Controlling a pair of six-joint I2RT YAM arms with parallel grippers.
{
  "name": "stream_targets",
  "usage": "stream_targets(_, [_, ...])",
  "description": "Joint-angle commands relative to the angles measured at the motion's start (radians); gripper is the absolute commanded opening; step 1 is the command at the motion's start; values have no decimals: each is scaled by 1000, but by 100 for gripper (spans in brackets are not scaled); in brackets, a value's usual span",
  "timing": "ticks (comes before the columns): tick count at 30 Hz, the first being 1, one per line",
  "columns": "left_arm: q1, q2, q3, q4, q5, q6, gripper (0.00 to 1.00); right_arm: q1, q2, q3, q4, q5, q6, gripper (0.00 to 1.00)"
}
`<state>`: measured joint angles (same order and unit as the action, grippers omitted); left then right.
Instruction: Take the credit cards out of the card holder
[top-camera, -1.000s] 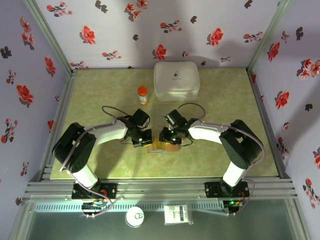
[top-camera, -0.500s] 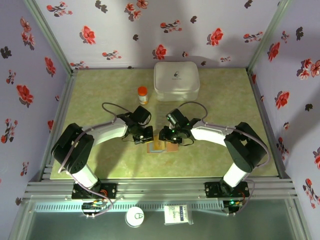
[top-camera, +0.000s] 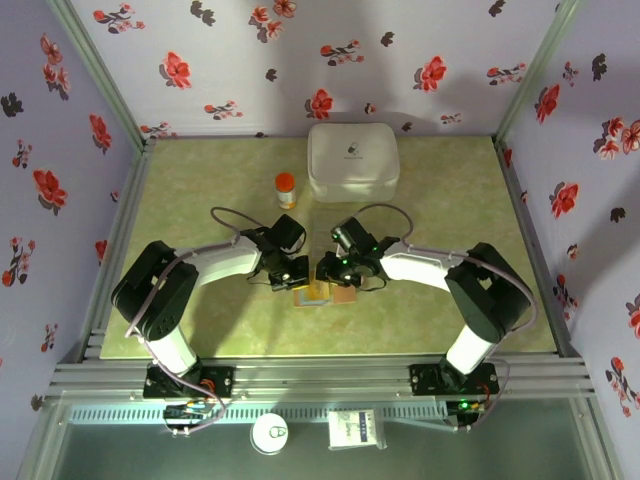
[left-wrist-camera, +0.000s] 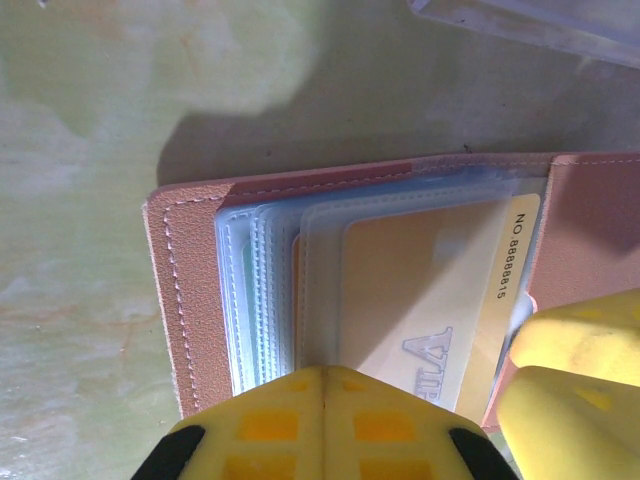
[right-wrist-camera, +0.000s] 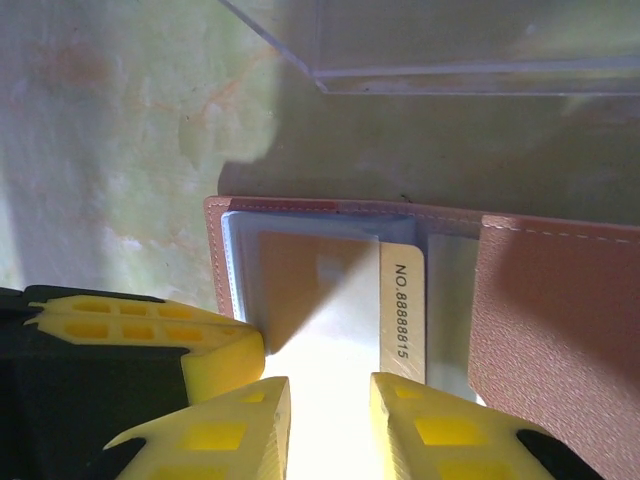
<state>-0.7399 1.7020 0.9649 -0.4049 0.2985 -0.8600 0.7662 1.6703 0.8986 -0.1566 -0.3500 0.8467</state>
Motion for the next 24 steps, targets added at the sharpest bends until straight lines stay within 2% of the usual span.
stream_targets(1, [-6, 15, -6, -35, -20, 21, 0, 0, 30, -8, 23, -29, 6, 27])
stream_targets(5, [-6, 10, -2, -41, -24, 24, 0, -2, 49, -6, 14, -22, 12, 28])
stream_targets(12, [-6, 5, -2, -48, -30, 25, 0, 0, 21, 5, -83, 65, -10, 29])
stream_targets(24, [-6, -24, 20, -60, -34, 30, 0, -2, -35, -10, -40, 31, -10, 35])
